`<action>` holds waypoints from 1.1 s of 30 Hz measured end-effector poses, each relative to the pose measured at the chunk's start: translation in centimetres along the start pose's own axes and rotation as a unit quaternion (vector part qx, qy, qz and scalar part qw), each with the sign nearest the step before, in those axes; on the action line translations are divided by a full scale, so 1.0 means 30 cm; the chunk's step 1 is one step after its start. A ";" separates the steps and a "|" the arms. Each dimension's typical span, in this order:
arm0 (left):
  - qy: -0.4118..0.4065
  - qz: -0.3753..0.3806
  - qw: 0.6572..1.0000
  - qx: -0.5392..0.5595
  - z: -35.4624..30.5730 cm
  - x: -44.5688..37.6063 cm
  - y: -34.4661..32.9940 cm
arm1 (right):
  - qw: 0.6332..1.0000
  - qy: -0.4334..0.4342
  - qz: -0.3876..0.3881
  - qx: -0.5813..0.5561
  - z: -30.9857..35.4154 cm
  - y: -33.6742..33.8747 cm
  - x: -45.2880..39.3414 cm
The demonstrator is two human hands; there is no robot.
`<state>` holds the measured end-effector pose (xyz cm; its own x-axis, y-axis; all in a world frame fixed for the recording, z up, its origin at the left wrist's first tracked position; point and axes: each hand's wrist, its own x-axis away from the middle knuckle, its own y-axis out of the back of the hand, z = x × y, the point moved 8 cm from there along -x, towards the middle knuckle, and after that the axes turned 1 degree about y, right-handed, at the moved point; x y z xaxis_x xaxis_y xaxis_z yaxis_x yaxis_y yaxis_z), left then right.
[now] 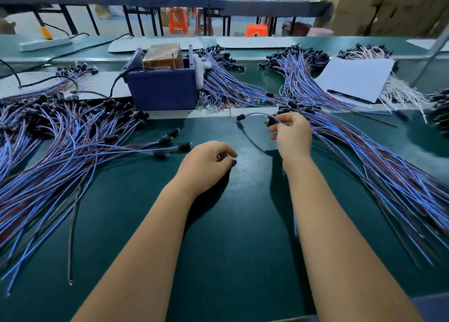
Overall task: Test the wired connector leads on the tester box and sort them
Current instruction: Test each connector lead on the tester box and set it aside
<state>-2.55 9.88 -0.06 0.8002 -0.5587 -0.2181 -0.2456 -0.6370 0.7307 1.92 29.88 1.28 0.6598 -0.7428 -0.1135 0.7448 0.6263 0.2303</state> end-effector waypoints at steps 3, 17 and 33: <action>0.009 0.001 1.000 0.009 0.000 0.000 0.003 | 0.995 -0.002 -0.022 0.101 0.001 0.134 -0.053; 0.149 -0.330 0.923 0.130 0.127 0.070 0.233 | 0.954 0.169 0.203 0.141 0.153 -0.373 0.229; 0.258 -0.279 0.861 0.339 0.265 0.066 0.223 | 0.993 0.074 0.094 0.013 0.084 -0.371 0.197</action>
<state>-6.96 0.28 -0.75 0.9905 0.1341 0.0317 0.1334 -0.9908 0.0222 -2.71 17.91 0.48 0.7953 -0.5699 -0.2068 0.6062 0.7423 0.2855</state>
